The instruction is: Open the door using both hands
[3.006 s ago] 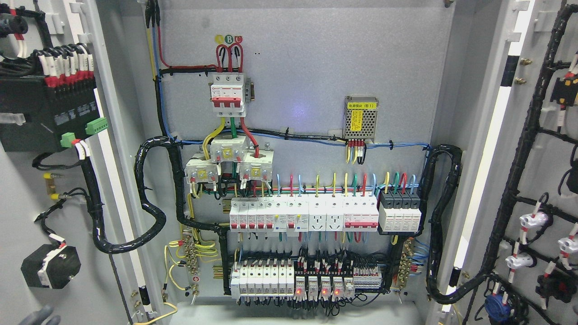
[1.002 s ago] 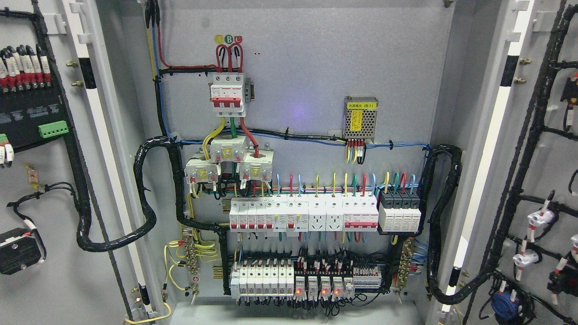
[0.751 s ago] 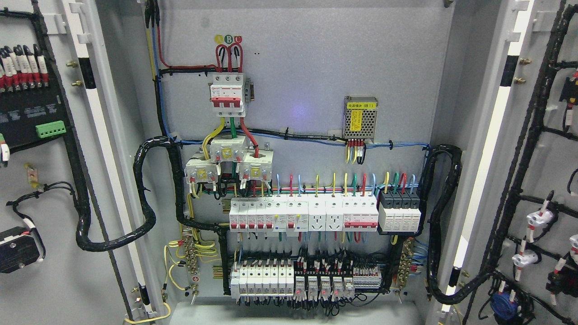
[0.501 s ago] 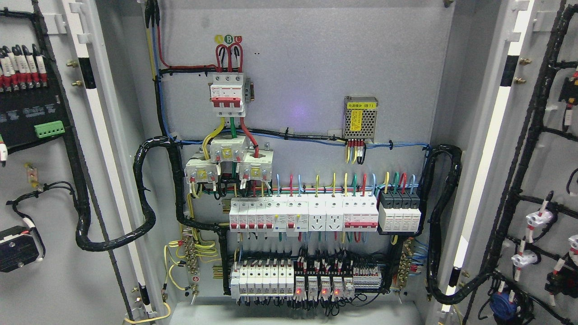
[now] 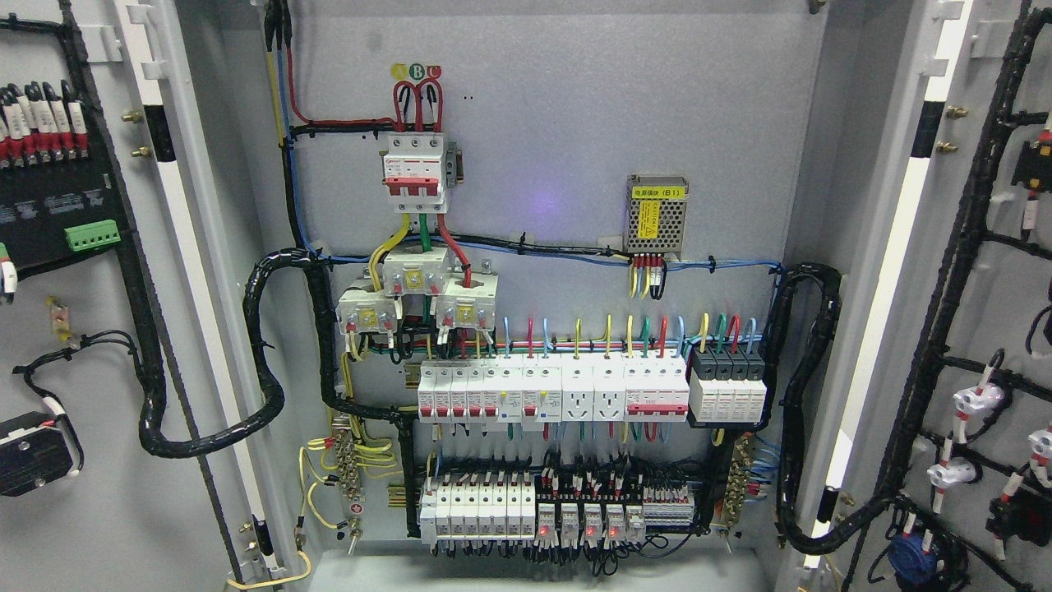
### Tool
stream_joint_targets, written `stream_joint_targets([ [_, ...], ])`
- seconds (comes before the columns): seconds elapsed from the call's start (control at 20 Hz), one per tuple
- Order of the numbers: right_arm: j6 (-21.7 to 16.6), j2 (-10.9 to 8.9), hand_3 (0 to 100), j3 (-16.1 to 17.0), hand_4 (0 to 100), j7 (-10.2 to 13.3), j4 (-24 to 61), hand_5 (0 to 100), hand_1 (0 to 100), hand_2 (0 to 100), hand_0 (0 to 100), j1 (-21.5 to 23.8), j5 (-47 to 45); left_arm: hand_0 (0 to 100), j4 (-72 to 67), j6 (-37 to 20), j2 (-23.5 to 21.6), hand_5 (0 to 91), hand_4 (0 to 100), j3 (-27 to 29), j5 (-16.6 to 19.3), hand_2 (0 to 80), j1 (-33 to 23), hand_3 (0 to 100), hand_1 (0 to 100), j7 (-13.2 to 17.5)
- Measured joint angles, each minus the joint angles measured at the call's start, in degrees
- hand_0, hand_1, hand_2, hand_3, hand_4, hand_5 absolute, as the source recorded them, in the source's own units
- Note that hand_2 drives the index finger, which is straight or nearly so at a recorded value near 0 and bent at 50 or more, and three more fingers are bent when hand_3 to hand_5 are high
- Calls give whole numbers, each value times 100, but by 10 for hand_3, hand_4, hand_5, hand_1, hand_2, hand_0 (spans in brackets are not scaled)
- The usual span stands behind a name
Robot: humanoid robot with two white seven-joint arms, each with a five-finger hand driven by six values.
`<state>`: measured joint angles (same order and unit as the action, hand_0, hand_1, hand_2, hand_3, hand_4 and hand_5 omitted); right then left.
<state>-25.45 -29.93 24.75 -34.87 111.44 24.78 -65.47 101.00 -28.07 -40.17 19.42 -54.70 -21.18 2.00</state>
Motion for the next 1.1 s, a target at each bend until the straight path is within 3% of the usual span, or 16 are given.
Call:
stream_joint_targets([
  [0.65, -4, -42, 0, -547, 0, -10, 298, 0, 0, 0, 0, 57, 264, 0, 629, -38, -10, 0, 0, -160, 33, 0, -542, 0, 0, 99],
  [1.1, -24, -4, 0, -1332, 0, 13, 301, 0, 0, 0, 0, 289, 987, 0, 866, -72, 153, 0, 0, -441, 411, 0, -745, 0, 0, 112],
])
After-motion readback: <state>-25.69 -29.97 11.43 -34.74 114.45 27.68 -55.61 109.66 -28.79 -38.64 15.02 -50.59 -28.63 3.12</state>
